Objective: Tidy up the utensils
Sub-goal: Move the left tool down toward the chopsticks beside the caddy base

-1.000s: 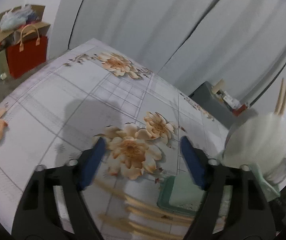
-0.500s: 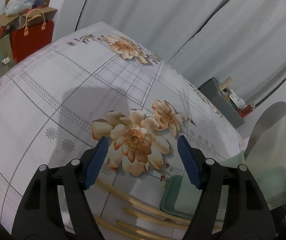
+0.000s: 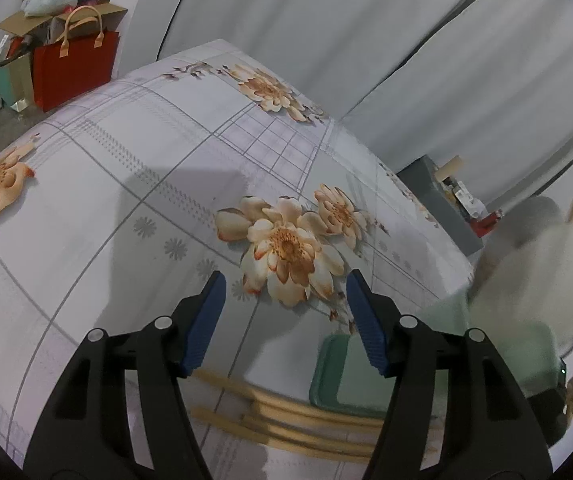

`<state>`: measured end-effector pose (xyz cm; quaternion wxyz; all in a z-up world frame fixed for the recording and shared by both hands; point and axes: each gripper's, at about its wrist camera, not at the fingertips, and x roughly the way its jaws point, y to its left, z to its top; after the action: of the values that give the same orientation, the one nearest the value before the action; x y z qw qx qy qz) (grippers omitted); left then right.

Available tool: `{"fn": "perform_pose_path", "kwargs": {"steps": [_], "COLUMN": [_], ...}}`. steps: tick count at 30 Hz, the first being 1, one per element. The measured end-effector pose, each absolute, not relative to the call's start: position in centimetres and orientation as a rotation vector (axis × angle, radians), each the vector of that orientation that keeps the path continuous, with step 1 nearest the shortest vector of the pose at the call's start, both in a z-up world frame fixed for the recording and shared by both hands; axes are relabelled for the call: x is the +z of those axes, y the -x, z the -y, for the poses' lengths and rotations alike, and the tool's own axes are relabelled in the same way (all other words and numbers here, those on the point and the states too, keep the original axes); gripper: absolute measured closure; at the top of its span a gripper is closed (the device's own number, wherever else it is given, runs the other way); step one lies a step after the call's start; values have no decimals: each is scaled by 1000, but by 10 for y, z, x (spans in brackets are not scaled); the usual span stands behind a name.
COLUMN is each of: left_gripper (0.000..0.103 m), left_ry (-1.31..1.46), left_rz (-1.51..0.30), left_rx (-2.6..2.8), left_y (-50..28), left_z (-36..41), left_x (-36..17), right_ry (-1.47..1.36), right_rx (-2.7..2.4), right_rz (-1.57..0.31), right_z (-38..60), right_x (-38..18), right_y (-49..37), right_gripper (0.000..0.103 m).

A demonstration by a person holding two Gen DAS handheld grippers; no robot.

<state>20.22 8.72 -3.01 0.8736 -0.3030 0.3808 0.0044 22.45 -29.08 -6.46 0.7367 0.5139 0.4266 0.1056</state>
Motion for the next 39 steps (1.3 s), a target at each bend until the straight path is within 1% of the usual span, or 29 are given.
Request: {"fn": "perform_pose_path", "kwargs": {"steps": [2, 5, 8, 11, 13, 20, 26, 34, 39], "left_gripper": [45, 38, 39, 36, 36, 35, 35, 36, 45], "left_ry": [633, 607, 544, 580, 576, 517, 333, -14, -140], "left_rz": [-795, -803, -785, -797, -794, -751, -717, -714, -744], "left_rx": [2, -66, -39, -63, -57, -48, -77, -282, -435], "left_y": [-194, -188, -179, -177, -173, -157, -133, -105, -106], "left_z": [-88, -79, -73, -82, -86, -92, -83, -30, -1], "left_x": [-28, -25, -20, -22, -22, -18, -10, -17, -27], "right_ry": [-1129, -1106, -1115, -1125, -1123, -1047, -888, -616, -585], "right_rx": [234, 242, 245, 252, 251, 217, 194, 195, 217], "right_rz": [-943, -955, -961, -962, -957, -926, -927, -975, -1001], "right_z": [291, 286, 284, 286, 289, 300, 306, 284, 277], "right_x": [-64, -62, -64, -64, -63, -53, -43, -38, -43], "right_y": [-221, -222, -224, -222, -218, -196, -164, -125, -112], "right_gripper": [63, 63, 63, 63, 63, 63, 63, 63, 63]}}
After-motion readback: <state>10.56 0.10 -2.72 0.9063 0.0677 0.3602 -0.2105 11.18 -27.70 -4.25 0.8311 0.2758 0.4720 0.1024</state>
